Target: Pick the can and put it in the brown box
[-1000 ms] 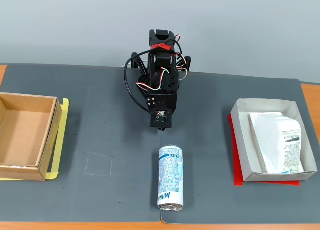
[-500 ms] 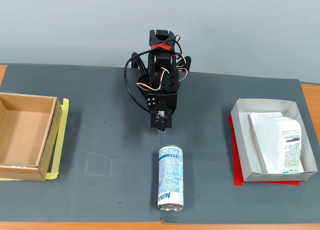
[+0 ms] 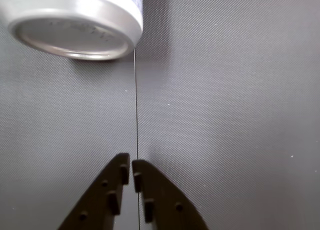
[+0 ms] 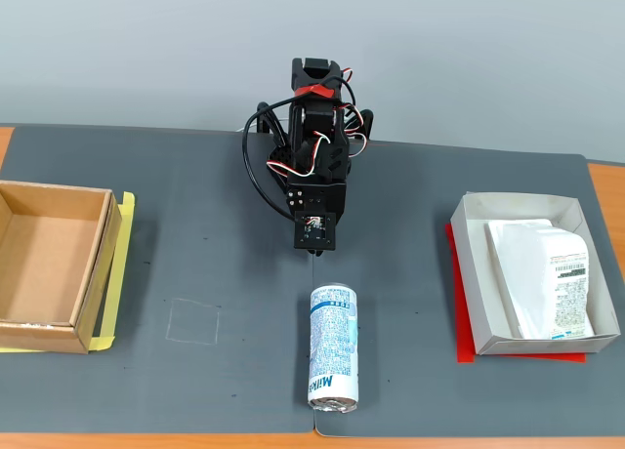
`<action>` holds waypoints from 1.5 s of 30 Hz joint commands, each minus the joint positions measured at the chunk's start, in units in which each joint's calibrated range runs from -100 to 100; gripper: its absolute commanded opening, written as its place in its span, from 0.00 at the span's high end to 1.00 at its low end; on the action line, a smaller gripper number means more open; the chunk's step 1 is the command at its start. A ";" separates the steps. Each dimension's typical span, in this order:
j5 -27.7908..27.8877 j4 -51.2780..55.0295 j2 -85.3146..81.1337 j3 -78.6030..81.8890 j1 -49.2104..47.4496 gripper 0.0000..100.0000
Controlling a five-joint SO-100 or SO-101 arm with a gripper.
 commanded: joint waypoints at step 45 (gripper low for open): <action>0.25 -1.80 0.76 -6.42 0.16 0.99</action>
